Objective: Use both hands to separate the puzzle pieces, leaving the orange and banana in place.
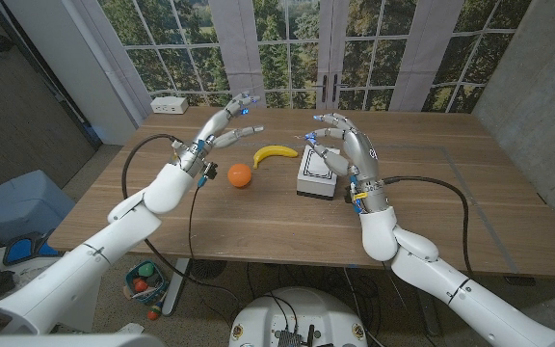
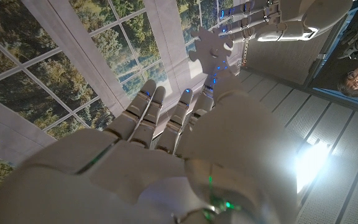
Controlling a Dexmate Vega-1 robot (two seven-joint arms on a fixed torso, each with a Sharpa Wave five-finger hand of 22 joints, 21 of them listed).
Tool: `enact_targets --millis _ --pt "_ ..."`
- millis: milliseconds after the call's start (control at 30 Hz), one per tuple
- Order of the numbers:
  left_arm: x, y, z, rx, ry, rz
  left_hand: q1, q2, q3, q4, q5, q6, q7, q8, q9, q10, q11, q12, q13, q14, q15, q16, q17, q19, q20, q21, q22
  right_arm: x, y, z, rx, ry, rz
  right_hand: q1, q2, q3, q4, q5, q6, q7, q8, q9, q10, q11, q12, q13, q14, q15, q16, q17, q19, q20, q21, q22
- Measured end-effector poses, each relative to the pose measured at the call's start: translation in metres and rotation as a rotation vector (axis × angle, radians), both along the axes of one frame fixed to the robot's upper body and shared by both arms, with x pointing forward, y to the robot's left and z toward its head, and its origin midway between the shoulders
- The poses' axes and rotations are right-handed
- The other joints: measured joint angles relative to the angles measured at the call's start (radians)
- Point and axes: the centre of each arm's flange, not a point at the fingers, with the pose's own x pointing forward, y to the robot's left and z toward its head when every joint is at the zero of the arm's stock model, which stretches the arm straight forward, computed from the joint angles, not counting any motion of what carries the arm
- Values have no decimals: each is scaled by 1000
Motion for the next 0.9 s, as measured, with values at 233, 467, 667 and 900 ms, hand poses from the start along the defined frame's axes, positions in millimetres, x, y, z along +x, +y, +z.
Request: enact_targets --millis 233,467,667,900 --pt "-3 -4 -2 -5 -28 3 101 8 -31 1 19 117 -2 30 4 50 -19 0 -3 33 -8 0 0 53 -6 -8 0 1 5 2 5 -4 13 0 0 0 0 1 5 5 1 0 2 -2 0 0 0 0 -4 -3 0 0 0 0" --pt "-5 -8 -4 -16 -48 5 204 15 -59 4 41 227 -3 52 5 87 -27 0 0 60 -10 0 0 94 -11 -18 0 2 9 6 14 -8 27 0 0 0 0 1 5 5 4 0 5 2 0 0 9 2 -8 -8 0 0 4 0" --pt "-4 -10 -5 -41 -42 -25 314 20 -101 6 50 372 -4 89 14 143 -71 0 0 88 -64 -4 0 138 -56 -27 0 2 13 8 20 -6 41 0 0 0 0 1 5 5 4 0 6 1 0 0 13 -2 -12 -12 0 0 4 -3" --pt "4 -15 -6 -64 -4 -100 345 17 -116 6 35 441 -2 112 19 162 -82 0 0 91 -67 -4 0 143 -61 -33 0 3 18 12 29 -2 56 0 0 4 -4 1 9 16 4 1 10 -3 0 0 13 -2 -12 -12 0 0 4 -5"
